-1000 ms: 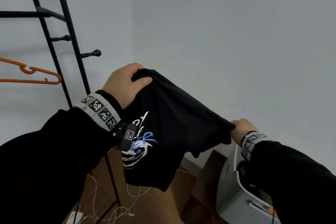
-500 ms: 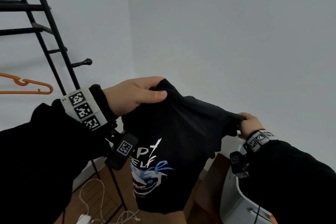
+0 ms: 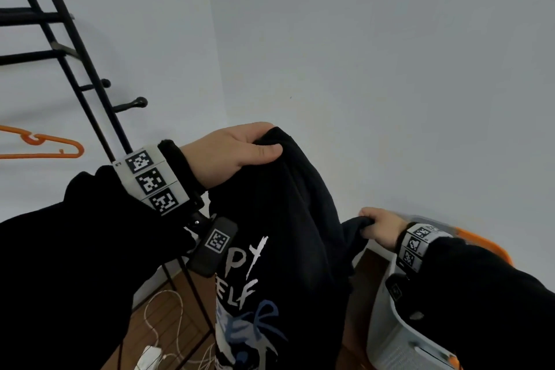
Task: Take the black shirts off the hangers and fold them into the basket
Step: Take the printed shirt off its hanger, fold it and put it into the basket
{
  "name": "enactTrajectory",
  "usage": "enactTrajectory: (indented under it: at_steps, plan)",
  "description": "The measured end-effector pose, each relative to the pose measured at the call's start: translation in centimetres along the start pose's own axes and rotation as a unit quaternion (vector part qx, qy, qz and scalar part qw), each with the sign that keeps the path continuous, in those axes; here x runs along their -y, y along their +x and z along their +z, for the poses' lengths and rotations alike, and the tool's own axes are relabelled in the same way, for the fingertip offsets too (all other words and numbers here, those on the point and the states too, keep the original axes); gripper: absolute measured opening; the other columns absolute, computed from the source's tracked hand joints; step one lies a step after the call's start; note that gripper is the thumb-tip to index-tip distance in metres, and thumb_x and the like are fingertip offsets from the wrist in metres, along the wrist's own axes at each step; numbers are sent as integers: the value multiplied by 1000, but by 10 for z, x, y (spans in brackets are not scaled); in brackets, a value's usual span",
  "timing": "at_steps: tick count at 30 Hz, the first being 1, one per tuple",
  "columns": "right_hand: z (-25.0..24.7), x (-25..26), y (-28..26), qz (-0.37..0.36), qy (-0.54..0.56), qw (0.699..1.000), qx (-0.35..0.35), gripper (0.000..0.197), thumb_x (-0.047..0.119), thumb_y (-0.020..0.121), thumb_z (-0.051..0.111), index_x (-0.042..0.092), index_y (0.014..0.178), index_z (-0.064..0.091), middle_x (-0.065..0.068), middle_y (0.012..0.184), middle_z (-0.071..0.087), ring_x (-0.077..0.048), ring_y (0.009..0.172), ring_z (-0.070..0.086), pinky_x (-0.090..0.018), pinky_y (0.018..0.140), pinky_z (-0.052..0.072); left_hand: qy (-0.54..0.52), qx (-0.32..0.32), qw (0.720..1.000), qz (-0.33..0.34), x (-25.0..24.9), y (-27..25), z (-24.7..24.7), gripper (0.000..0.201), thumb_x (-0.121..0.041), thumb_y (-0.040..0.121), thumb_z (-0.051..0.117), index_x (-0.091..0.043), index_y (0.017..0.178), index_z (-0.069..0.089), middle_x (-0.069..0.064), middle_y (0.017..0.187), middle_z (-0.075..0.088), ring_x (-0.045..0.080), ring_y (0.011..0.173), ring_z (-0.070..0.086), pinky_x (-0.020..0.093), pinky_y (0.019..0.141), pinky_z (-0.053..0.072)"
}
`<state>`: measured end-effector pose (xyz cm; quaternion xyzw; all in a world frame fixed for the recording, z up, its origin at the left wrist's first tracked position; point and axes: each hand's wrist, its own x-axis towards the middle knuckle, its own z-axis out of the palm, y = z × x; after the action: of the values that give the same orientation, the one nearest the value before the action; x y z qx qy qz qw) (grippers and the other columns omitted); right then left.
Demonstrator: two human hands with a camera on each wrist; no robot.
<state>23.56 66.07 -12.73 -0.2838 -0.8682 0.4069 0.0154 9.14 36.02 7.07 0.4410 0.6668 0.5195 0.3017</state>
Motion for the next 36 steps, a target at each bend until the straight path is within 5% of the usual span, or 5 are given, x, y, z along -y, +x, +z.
enactTrajectory:
  at_steps: [11,15,20,24,36]
  plan:
    - [30,11,-32,-73,-73,992,73,109,40,52,88,40,148,35,14,150,42,-1,137,38,-27,117,30,109,88,990,18,0,-2,0,13,-22,91,62,-9,91,59,-6,75,60,7,69,58,17,64,48]
    - [65,64,-47,-171,20,982,82,87,2,67,86,54,125,47,39,125,52,24,117,44,-1,99,31,126,156,979,14,-4,-19,-8,25,-24,84,59,0,93,56,2,78,58,11,68,56,18,62,48]
    - [92,88,-46,-128,71,980,137,35,-1,68,72,34,72,71,23,69,64,12,68,56,-18,73,45,116,157,981,16,-2,-39,-34,30,-19,84,59,9,95,51,10,79,54,12,63,54,17,57,47]
    - [100,75,-47,-96,51,987,122,33,11,67,70,-1,97,66,2,85,64,-2,79,58,-22,75,47,73,96,992,44,3,-51,-56,11,-17,83,59,-6,87,58,1,72,58,7,59,56,16,55,46]
    - [59,27,-54,37,-31,997,-68,9,24,93,64,19,87,68,-7,92,75,-21,86,67,-35,85,54,280,-177,938,102,28,-17,-79,10,-32,94,60,-23,95,62,-7,85,68,13,83,65,32,79,48]
